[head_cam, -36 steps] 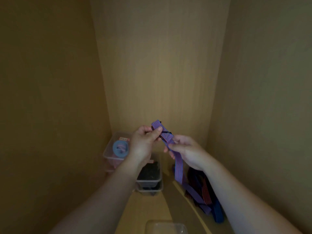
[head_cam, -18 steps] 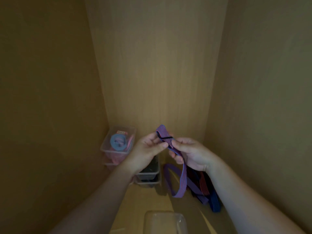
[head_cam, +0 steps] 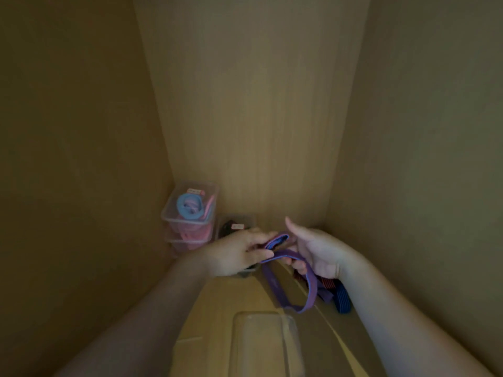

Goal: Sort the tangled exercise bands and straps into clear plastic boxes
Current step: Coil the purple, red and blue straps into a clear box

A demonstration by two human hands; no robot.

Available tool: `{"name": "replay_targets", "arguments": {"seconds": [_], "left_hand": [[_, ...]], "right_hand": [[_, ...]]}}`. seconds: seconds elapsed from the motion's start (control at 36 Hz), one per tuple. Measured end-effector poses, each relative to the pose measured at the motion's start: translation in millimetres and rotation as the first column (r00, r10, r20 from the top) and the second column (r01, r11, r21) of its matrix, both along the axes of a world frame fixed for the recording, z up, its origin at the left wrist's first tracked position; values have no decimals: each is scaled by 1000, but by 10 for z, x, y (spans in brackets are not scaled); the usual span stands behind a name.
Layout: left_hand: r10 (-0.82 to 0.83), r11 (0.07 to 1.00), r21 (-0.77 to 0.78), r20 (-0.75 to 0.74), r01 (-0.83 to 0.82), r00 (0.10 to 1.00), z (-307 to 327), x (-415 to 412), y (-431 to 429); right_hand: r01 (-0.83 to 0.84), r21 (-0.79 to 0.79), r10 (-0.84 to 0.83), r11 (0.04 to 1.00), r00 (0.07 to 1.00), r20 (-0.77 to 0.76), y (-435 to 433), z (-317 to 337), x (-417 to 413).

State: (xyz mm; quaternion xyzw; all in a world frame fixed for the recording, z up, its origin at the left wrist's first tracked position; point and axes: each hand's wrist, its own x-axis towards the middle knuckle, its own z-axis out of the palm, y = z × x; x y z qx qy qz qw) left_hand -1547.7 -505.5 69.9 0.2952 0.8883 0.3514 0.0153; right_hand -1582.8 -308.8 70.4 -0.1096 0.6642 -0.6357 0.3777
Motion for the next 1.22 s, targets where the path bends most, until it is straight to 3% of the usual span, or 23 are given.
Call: {"name": "replay_targets", "arguments": {"seconds": [0.14, 0.22, 0.33, 0.39, 0.44, 0.53, 0.61, 0.69, 0.78, 0.86, 0.97, 1.06, 1.22], "left_hand": [[-4, 999, 52, 43, 2, 999, -133, 29, 21], [31, 970, 238, 109, -57, 994, -258, 61, 14], [76, 760, 571, 397, -311, 915, -423, 133, 78], [96, 644, 617, 521, -452, 848, -452, 187, 121], [87, 600, 618, 581, -508, 809, -497, 224, 124], [115, 614, 615, 551, -495, 827, -550, 256, 102], [169, 626, 606, 508, -490, 845, -633, 270, 50], [133, 642, 586, 550, -494, 825, -698, 304, -3], [96, 739, 481, 618, -471, 781, -642, 330, -15], [227, 878, 235, 560, -416, 797, -524, 301, 16], [68, 890, 258, 741, -377, 668, -402, 321, 136], [18, 875, 306, 752, -374, 659, -417, 337, 157], [30, 721, 468, 715, -510, 699, -558, 313, 233]], "right_hand": [[11, -32, -14, 999, 996, -94, 16, -113, 68], [27, -141, -42, 990, 993, -110, 36, -219, 90], [49, -142, -90, 989, 951, -297, 30, -276, 122], [55, -84, -87, 995, 895, -437, 31, -291, 144], [31, -19, -36, 999, 837, -545, 43, -329, 165], [-20, 114, 88, 993, 768, -634, 72, -387, 209], [64, 272, 163, 960, 662, -731, 143, -427, 213], [160, 327, 192, 931, 549, -814, 186, -436, 227], [119, 369, 299, 922, 385, -873, 174, -400, 238], [64, 405, 377, 912, 258, -890, 140, -378, 215], [15, 420, 412, 908, 164, -897, 73, -320, 233], [19, 410, 401, 912, 168, -900, 59, -301, 245], [211, 342, 264, 916, 328, -907, 44, -507, 223]]}}
